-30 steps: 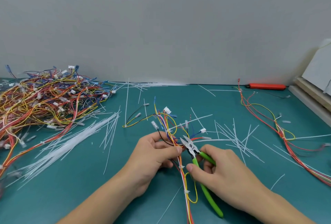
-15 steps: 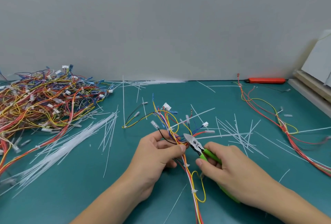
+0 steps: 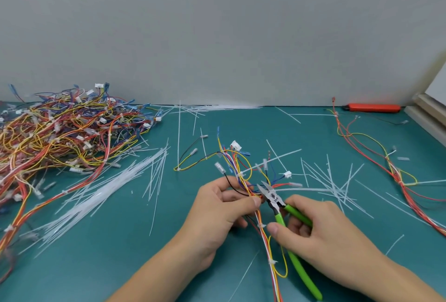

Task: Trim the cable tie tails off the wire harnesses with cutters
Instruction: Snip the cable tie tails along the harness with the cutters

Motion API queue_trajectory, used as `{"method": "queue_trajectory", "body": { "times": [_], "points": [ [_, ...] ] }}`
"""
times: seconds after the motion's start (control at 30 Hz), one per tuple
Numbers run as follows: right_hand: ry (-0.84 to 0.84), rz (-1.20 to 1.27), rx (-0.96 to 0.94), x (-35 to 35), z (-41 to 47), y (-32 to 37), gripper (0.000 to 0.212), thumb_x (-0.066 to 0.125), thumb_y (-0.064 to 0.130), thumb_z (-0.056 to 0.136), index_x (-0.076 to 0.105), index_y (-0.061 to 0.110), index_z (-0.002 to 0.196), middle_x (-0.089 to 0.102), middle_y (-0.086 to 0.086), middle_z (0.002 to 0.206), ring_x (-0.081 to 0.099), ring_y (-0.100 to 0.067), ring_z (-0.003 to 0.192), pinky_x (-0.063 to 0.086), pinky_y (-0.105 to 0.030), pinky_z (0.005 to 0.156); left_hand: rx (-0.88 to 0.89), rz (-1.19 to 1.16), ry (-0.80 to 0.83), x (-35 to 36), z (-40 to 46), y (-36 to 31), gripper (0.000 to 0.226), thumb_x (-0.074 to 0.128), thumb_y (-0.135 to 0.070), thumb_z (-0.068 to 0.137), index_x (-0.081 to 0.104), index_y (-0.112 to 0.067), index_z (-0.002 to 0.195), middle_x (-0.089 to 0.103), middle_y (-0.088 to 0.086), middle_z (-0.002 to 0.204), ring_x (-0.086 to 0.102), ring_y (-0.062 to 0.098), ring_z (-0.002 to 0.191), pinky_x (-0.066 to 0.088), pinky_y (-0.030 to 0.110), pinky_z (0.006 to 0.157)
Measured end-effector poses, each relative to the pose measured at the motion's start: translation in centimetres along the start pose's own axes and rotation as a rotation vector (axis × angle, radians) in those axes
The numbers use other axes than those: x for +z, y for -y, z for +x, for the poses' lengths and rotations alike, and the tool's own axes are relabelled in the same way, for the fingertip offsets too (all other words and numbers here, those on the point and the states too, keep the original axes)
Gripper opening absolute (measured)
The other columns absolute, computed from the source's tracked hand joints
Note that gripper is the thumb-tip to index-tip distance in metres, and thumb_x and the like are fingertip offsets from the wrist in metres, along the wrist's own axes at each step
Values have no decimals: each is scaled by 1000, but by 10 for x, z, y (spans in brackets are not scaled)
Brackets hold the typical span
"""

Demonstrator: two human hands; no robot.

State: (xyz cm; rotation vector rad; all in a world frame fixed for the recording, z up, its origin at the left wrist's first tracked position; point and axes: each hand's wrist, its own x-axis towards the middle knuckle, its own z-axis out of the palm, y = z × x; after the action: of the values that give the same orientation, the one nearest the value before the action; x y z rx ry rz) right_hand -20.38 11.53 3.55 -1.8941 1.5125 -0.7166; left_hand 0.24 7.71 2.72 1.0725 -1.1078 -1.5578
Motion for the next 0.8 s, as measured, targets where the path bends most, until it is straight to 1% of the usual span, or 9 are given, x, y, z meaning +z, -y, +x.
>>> {"method": "queue_trajectory", "body": {
  "times": [0.07,0.23,0.33,0.43,0.5,0.57,0.63,0.7,0.8],
  "points": [
    [1,5,5,0,0,0,44,64,77,72,58,37,90,64,7,69,48,-4,53,45,-25,55,0,-4,7,0,0,-1,18,84,-13,68,75,-22,81,76,16,85,67,21,66,47,23,51],
    [14,-9,6,0,1,-5,44,64,78,73,59,38,91,67,4,72,49,-4,53,47,-27,56,3,13,18,-1,0,-1,20,84,-15,67,77,-27,82,76,13,82,67,19,66,46,22,50],
    [19,-29,0,0,1,-5,43,63,79,74,59,39,91,65,7,71,50,-5,54,47,-27,56,14,23,11,-2,-1,0,20,85,-15,66,77,-27,80,75,12,79,67,19,65,46,22,50],
    [11,-58,-7,1,1,-5,39,60,78,75,57,42,88,63,11,69,50,-6,54,44,-23,55,37,24,8,-1,-3,0,20,84,-14,67,76,-28,78,75,10,78,66,17,64,46,23,50],
    [8,-72,-14,1,1,-4,41,58,77,76,56,38,85,62,11,67,48,-7,54,41,-23,54,45,34,0,-1,-4,0,19,84,-15,67,76,-27,79,75,11,80,67,18,65,46,23,50],
    [3,-90,-26,0,1,-4,47,57,74,79,55,27,80,60,8,66,44,-8,54,40,-25,54,51,39,-5,0,-5,-1,19,84,-16,67,76,-27,79,76,13,82,67,19,66,47,24,51],
    [5,-109,-39,0,2,-4,45,59,66,86,53,22,77,61,3,67,42,-9,54,40,-28,55,59,36,-10,0,-5,-1,20,84,-16,67,76,-30,78,76,12,83,68,19,68,47,23,51],
    [15,-112,-46,-1,3,-3,40,61,55,92,52,20,76,65,-1,69,42,-11,54,40,-29,56,60,35,-10,0,-5,0,19,84,-15,68,76,-29,79,78,12,86,69,20,69,47,23,51],
    [34,-112,-40,-1,4,-3,37,59,52,96,51,21,77,68,-4,73,47,-21,58,42,-36,59,55,27,-8,-1,-4,1,18,84,-15,69,76,-26,81,78,15,93,69,20,70,47,22,50]
  ]
}}
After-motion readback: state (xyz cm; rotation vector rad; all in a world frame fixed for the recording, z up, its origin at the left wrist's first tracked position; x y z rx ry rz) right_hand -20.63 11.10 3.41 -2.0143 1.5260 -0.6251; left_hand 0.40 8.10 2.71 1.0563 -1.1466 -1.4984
